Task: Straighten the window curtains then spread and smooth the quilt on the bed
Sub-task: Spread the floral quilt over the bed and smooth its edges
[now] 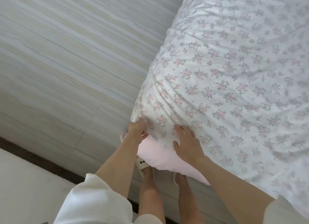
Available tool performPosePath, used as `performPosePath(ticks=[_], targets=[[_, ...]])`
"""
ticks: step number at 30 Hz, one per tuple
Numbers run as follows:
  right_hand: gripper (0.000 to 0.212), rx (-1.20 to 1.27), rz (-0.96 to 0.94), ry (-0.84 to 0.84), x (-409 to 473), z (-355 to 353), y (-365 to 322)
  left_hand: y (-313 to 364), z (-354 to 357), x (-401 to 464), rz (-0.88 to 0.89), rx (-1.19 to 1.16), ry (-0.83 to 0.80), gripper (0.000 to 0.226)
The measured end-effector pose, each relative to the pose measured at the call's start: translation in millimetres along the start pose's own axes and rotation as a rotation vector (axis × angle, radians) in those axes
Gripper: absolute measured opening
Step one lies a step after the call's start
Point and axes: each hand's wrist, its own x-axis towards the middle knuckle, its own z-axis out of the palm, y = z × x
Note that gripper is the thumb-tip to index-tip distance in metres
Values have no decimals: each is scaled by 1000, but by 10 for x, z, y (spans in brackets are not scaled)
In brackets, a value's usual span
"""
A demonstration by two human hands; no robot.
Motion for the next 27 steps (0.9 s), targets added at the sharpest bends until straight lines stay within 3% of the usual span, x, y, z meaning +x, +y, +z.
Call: performPosePath(ticks=[4,10,15,17,21,23,25,27], targets=[[59,-81,-77,98,134,45,-60,17,53,267,18,58,95,32],[60,-237,-201,123,247,92,-289,13,-2,337,220,56,334,21],[52,-236,-328,24,318,154,-415,78,-467,210,-31,-638,288,36],[49,-173,-407,-59,322,158,-417,-17,-623,253,-105,-740,299,43],[42,-49,-439,-45,299,99,-315,-134,-608,291,-56,-376,288,39],[39,-2,-416,50,263,49,-231,-85,-540,261,-67,-232,351,34],[38,-23,-357,202,246,15,-117,-21,-476,205,-25,91,437,35],[42,-100,-231,264,252,-16,-3,-21,-412,150,128,217,472,41]])
